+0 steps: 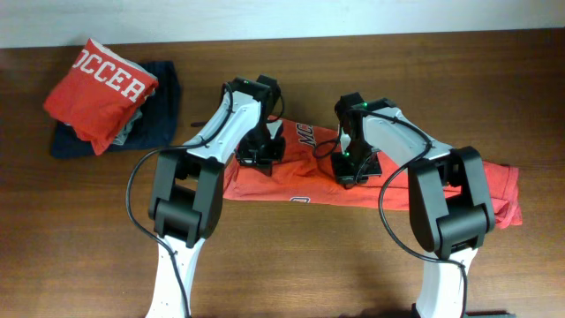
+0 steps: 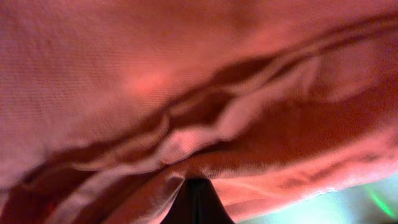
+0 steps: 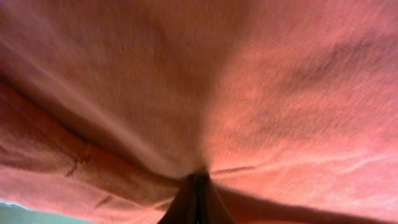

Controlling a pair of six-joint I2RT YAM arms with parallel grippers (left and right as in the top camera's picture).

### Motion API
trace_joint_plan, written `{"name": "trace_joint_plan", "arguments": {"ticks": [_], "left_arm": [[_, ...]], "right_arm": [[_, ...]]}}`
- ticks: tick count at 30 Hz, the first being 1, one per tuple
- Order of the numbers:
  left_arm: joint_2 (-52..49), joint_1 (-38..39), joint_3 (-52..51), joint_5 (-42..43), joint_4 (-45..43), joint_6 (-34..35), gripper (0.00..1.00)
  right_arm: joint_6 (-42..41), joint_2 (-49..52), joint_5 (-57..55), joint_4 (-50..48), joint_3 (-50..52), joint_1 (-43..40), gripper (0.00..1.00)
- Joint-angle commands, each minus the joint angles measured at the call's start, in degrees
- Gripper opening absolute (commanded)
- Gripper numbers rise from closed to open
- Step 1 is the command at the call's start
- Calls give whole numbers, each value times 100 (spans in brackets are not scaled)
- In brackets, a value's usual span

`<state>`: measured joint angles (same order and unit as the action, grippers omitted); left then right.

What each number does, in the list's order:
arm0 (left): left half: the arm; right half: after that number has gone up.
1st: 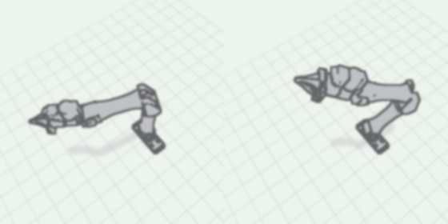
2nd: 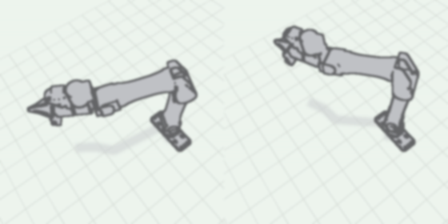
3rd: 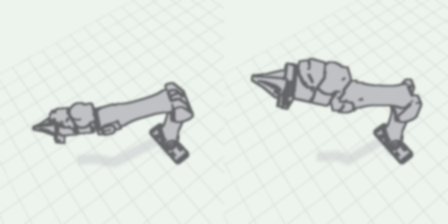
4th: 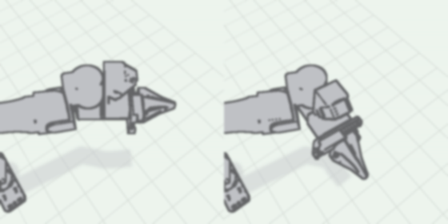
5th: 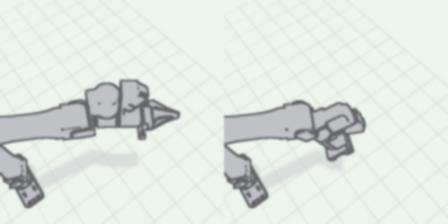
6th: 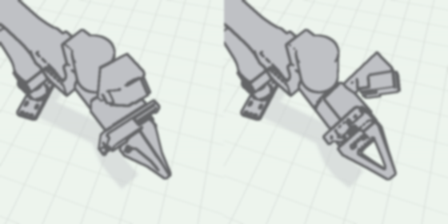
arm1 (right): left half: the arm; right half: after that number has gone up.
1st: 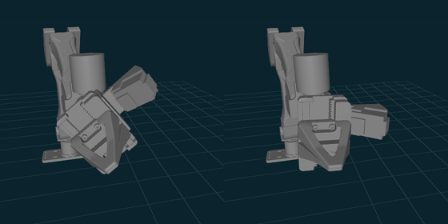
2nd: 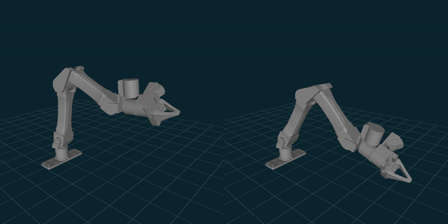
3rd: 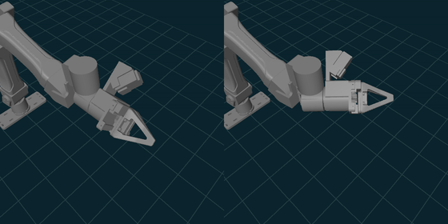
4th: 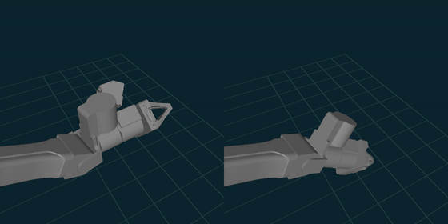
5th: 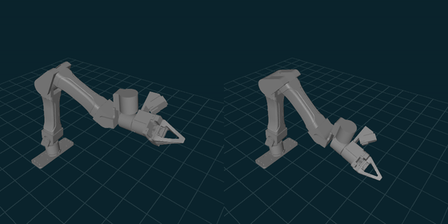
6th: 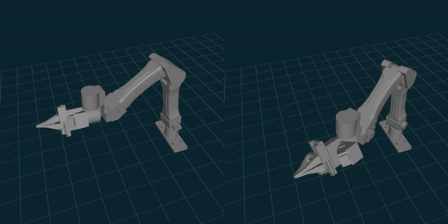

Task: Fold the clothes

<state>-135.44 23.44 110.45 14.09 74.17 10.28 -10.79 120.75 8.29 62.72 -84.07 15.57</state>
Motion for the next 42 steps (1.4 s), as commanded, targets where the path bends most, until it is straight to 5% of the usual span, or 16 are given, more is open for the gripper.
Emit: {"name": "trace_joint_plan", "arguments": {"ticks": [1,27,42], "left_arm": [[-127,-31,-160,-442,-68,85,1],[-448,-227,-166,-664,-46,103,1],[-448,-516,-166,-647,-46,103,1]], "right_arm": [[-55,-39,160,175,103,-44,4],[188,-146,-391,1580,94,-1600,4],[125,-391,-793,1526,-68,-2190,4]]}}
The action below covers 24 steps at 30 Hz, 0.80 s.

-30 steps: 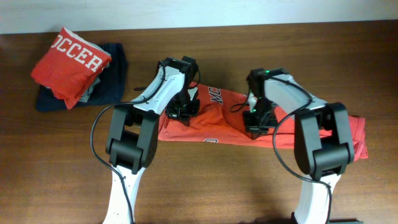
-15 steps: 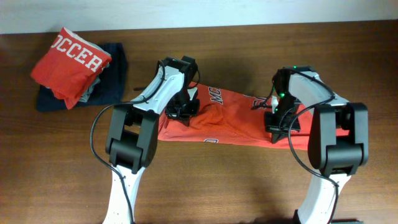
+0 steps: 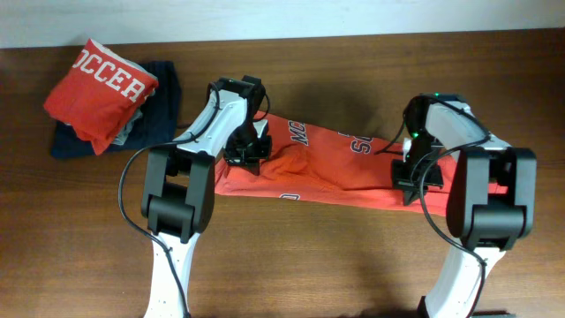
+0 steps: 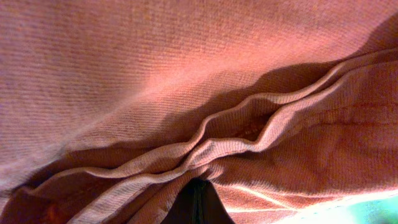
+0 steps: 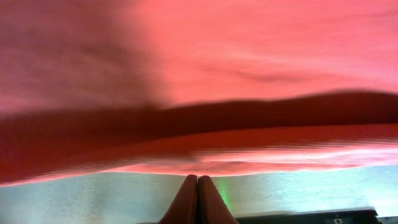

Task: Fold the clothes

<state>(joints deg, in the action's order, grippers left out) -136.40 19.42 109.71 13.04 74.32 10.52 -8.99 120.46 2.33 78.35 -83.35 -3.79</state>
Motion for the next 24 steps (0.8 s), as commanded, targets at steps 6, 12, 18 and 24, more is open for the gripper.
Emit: {"name": "trace_joint_plan", "arguments": {"ticks": [6,12,18,24], "left_arm": [[-352,-144,-92,-828,-59,153,0],[-352,-367,-90,-815,-59,210,1],[-352,-645,-90,-815,-59,273,0],[-352,-916,-85,-791,-63,372,1]], "right_arm": [[-52,-400,35,83,-120,-892,4],[-50,-389,-7,223,-42,-1266,4],[-55,-382,-264,190,61,-1617,4],[-96,-367,-264,-168,671,-2031,5]]}}
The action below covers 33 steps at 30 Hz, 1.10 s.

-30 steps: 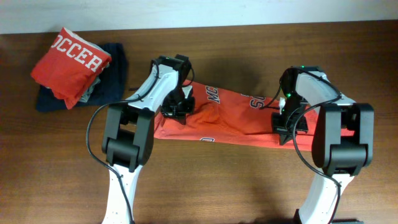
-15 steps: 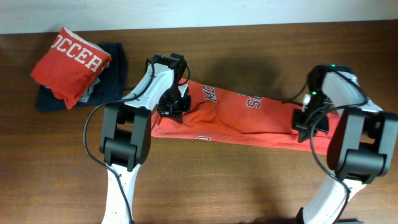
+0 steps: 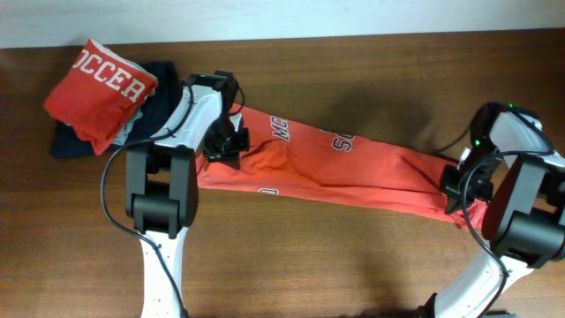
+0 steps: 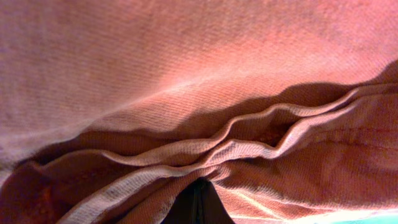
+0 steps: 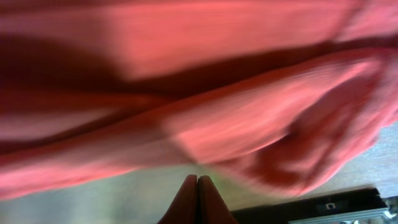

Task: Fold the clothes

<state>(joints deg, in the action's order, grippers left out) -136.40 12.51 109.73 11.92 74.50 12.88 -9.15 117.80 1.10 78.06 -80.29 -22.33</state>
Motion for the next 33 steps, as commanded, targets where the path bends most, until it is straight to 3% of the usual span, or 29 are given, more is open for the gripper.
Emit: {"name": "trace_joint_plan", "arguments": {"ticks": [1,6,18,25,27,28,30,31,33], "left_arm": [[-352,-247,-87,-682,-81,168,0],[-352,-262,-85,-682,-79,168,1],[-352,-262,-83,-684,-85,168,1],[-352,-256,-81,-682,-59,168,0],[-352,-256,-83,-682,-59,168,1],[-352,-256,-83,-682,-57,168,1],[-352,-256,-81,-682,-57,168,3],[-352,-256,-83,-682,-57,168,9],[-352,-256,-81,-682,-61,168,21]], "right_arm": [[-79,-92,-181,-219,470,-225,8],[-85,0,-699,-372,501,-575,10],[-358,0,-282,-525,367,-1637,5],[-184,-2,-195,63,-1156,-1672,6],[-153,0,9,61,-1460,-1670,18],[-138,0,90,31,-1532,-1672,38],[22,0,341,-116,-1539,-1672,65],[186,7,483,-181,-1508,-1670,73],[518,13,756,-348,-1351,-1670,76]]}}
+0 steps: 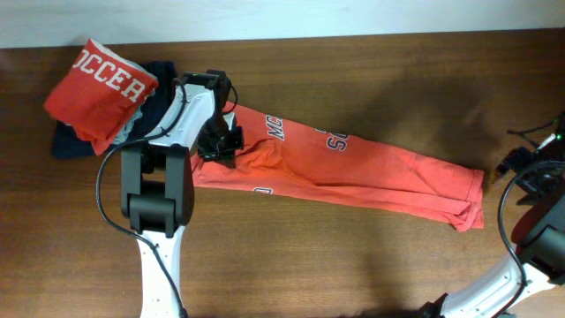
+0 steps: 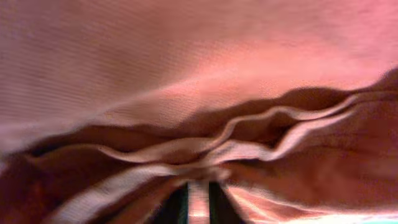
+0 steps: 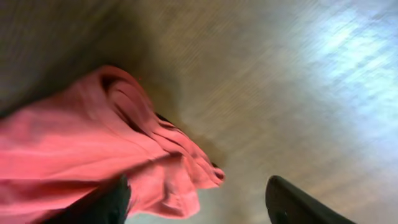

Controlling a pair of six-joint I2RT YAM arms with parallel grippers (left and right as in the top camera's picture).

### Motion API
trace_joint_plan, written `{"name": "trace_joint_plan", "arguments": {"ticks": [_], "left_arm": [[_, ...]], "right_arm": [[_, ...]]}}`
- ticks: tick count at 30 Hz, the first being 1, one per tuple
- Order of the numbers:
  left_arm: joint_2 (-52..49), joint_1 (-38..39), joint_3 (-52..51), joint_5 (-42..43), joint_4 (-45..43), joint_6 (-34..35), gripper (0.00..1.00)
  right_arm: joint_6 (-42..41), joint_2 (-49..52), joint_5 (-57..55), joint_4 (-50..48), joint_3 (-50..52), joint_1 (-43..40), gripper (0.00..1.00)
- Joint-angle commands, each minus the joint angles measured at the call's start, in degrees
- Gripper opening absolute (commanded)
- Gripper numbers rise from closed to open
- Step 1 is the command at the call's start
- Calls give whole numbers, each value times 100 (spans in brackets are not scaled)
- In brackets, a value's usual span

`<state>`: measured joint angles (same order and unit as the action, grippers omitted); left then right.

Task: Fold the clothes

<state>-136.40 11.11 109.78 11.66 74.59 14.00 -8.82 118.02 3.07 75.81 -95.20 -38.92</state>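
A red shirt (image 1: 353, 172) with white lettering lies stretched in a long slanting band across the wooden table (image 1: 335, 265). My left gripper (image 1: 221, 141) is at its left end. In the left wrist view its jaws (image 2: 198, 205) stand a narrow gap apart with red cloth (image 2: 199, 93) between them. My right gripper (image 1: 528, 166) hangs open to the right of the shirt's bunched right end (image 3: 155, 168) and holds nothing. One of its fingers (image 3: 298, 199) shows over bare wood.
A folded red "SOCCER" shirt (image 1: 97, 88) rests on a folded navy garment (image 1: 166, 97) at the back left, close to my left arm. The table's right edge is near my right gripper.
My right gripper has let go of the shirt's right end, opened and moved further right. The right end now lies on the table. My left gripper's jaws show a narrow gap.
Both grippers were shut on the shirt near its middle, close together. Then they stood further apart, the left toward the folded pile and the right toward the table's right side, with the shirt drawn out long. Now the right end lies released.
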Motion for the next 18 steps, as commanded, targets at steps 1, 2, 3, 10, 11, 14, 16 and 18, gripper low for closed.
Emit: {"name": "trace_joint_plan", "arguments": {"ticks": [1,2,3,10,11,14,16,18], "left_arm": [[-352,-114,-83,-654,-68,55,22],[-352,-111,-66,-654,-63,55,22],[-352,-107,-28,-649,-42,55,22],[-337,-42,951,-149,442,42,22],[-337,-11,1180,-59,533,-33,22],[-337,101,1891,92,774,-81,24],[-337,192,2522,101,942,-83,29],[-337,240,2968,96,999,-83,40]], "right_arm": [[608,-9,654,-216,236,-11,77],[745,-9,752,-297,323,-11,76],[857,-9,839,-369,404,-11,76],[1158,-9,1353,-752,938,-4,74],[1158,-9,1384,-787,1010,-4,73],[1158,-9,1429,-859,1217,-2,68],[1158,-9,1429,-1023,1429,-2,66],[1137,-9,1432,-1252,1637,0,64]]}}
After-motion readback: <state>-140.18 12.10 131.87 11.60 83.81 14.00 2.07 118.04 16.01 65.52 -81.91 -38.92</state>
